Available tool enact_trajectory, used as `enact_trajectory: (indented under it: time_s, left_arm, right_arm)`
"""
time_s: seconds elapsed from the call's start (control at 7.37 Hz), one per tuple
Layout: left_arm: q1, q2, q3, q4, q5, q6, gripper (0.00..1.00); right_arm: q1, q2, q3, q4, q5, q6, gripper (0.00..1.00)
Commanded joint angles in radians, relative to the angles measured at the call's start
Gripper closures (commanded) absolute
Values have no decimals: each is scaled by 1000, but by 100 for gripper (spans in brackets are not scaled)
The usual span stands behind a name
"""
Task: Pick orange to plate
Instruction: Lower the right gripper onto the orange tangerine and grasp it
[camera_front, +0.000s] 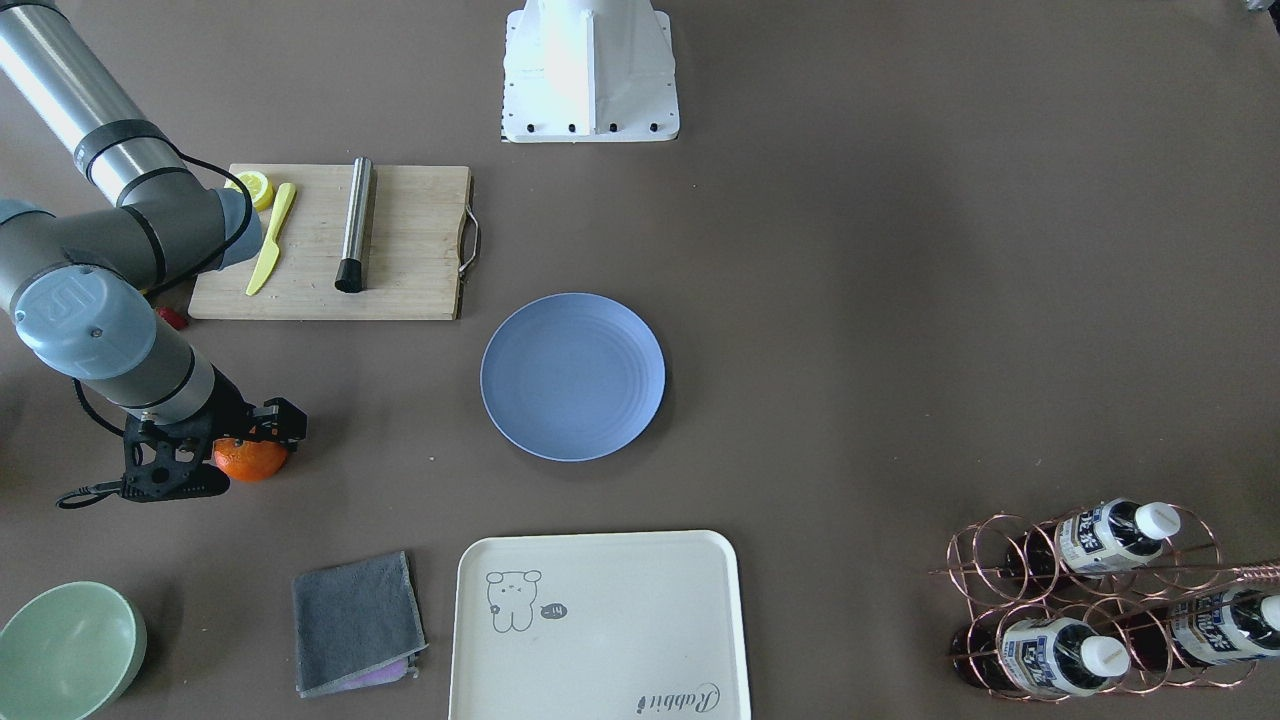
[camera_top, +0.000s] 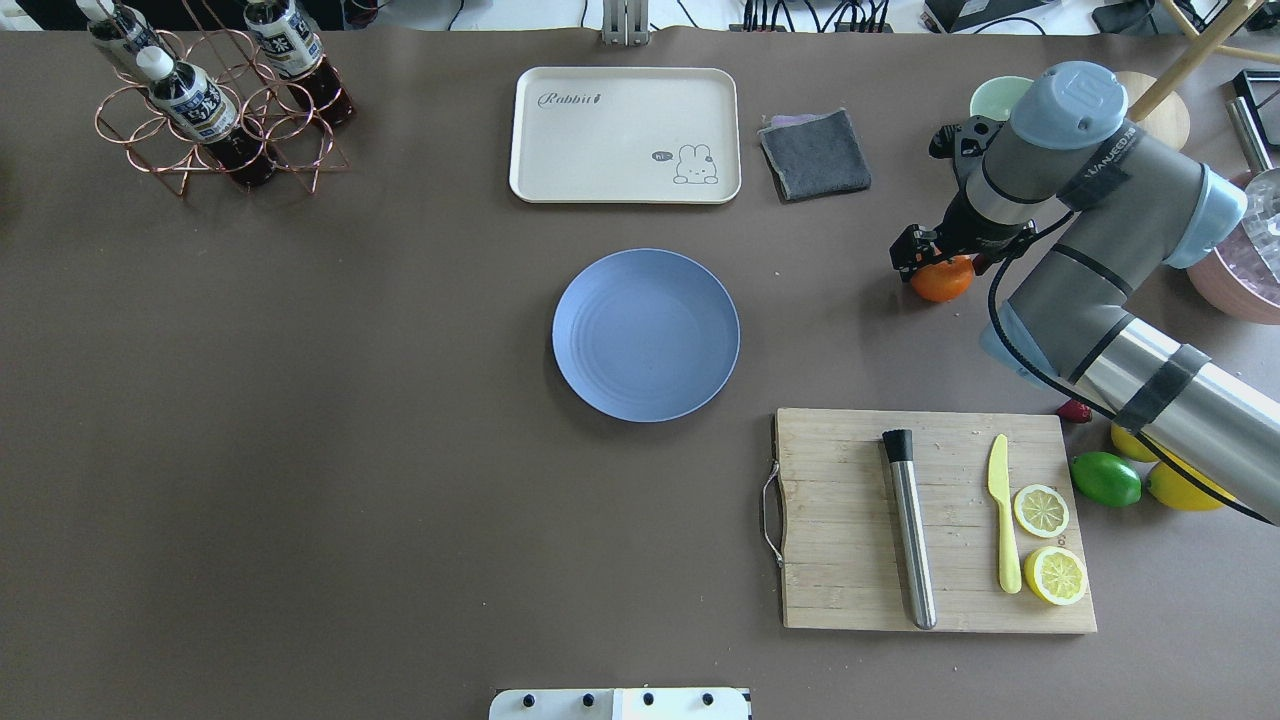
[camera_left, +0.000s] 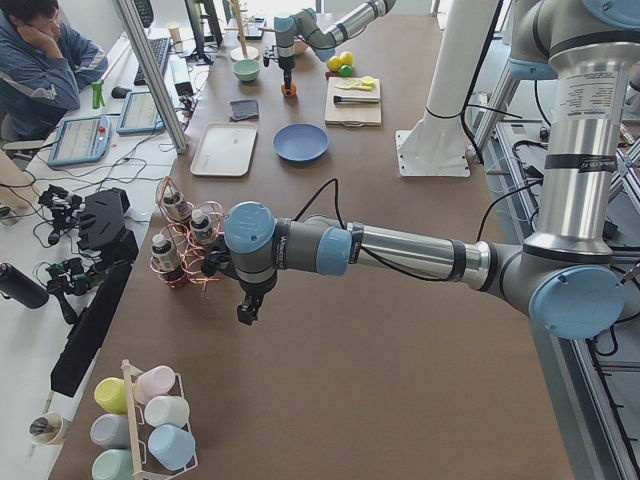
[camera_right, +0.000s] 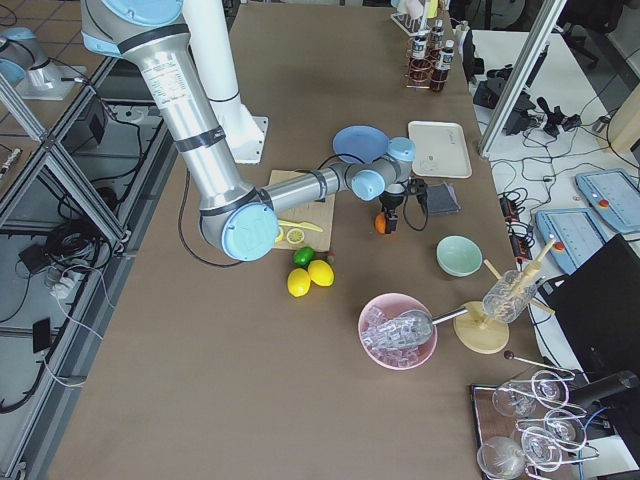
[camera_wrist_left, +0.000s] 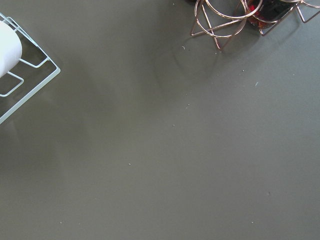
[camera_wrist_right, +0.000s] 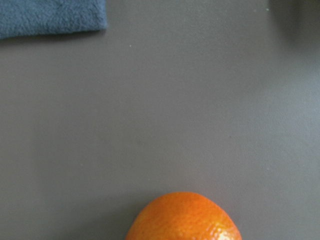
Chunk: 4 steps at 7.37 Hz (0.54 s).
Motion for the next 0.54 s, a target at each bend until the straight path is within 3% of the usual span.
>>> enact_trajectory:
  time_s: [0.0, 0.14, 0.27, 0.41]
  left_arm:
    - [2, 1, 4, -2, 0, 0, 1]
    - [2, 1, 4, 0, 0, 2, 1]
    - [2, 1, 4, -2, 0, 0, 1]
    - [2, 1, 5, 0, 0, 0, 1]
  right_arm:
    - [-13, -1, 0, 0, -14, 1, 3]
    - [-16, 0, 1, 0, -23, 1, 17]
    - [-16, 5, 10, 0, -22, 1, 91]
    - [-16, 14, 39, -11, -17, 4, 100]
